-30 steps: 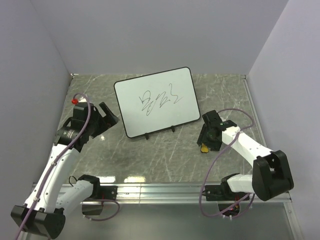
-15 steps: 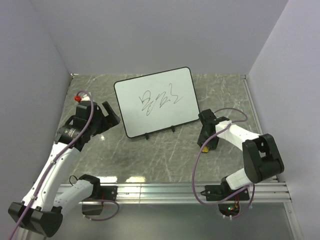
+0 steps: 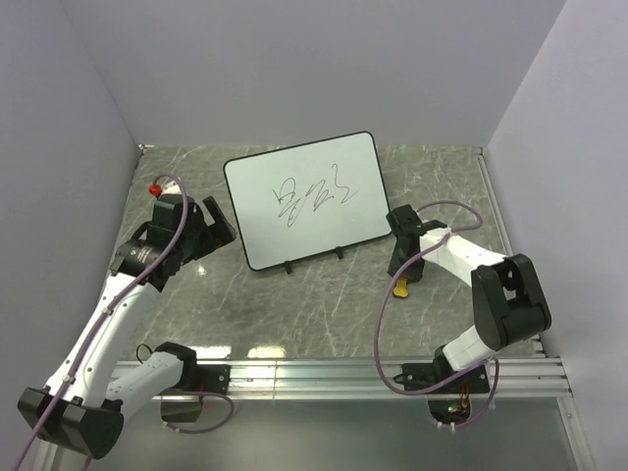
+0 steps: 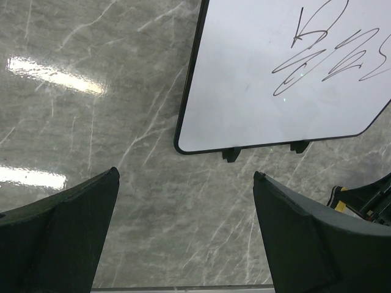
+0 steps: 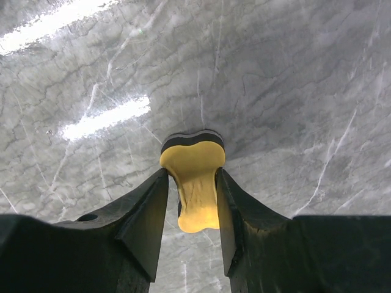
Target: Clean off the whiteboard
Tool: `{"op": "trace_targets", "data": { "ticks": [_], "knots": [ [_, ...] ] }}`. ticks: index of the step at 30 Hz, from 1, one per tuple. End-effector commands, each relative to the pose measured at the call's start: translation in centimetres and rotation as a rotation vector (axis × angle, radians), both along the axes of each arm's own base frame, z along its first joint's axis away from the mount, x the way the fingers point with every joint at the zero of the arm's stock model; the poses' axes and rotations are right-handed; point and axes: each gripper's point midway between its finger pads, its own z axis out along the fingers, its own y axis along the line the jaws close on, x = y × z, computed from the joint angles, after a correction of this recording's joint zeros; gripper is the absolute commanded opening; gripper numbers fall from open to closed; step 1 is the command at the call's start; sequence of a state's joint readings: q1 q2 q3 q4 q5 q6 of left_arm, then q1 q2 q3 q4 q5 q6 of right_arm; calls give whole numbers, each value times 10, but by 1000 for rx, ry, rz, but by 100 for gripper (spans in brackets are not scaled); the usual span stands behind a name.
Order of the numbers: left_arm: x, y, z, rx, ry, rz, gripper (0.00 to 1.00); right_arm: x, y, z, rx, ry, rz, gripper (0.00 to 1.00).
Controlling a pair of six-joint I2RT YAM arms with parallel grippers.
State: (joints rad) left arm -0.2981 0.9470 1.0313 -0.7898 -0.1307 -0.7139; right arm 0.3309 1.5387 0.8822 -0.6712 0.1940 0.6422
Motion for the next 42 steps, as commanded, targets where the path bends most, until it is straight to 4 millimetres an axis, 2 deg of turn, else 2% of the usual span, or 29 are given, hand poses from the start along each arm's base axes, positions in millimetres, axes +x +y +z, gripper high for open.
{"op": "trace_targets", "data": {
  "ticks": [1, 10, 14, 18, 28, 33, 36, 37, 39, 40, 42],
  "knots": [
    [8, 0, 18, 13, -61, -9, 97, -3, -2, 0, 11, -13, -23, 43],
    [6, 0, 11, 17, -42, -12, 97, -17, 2, 0, 53, -15, -30, 44],
    [6, -1, 7, 20, -19, -13, 96, -18, 3, 0, 54, -11, -24, 47],
    [7, -1, 11, 12, -28, -7, 95, -18, 5, 1, 58, -4, -19, 53],
    [7, 0, 8, 3, -19, 10, 95, -16, 4, 1, 47, 1, 1, 47],
    [11, 3, 7, 16, -28, 27, 96, -21, 6, -5, 60, 15, 11, 40],
    [19, -1, 3, 39, -56, -25, 97, -23, 8, -7, 67, 28, 19, 36],
    [21, -1, 1, 48, -62, -34, 96, -23, 9, -6, 70, 30, 24, 26],
    [29, -1, 3, 56, -107, -70, 95, -25, 12, -5, 83, 36, 40, 14],
    [31, 1, 7, 57, -135, -75, 95, -25, 13, -4, 88, 35, 43, 0],
    [39, 2, 11, 66, -182, -89, 93, -26, 18, 4, 109, 31, 63, 0]
  ]
}}
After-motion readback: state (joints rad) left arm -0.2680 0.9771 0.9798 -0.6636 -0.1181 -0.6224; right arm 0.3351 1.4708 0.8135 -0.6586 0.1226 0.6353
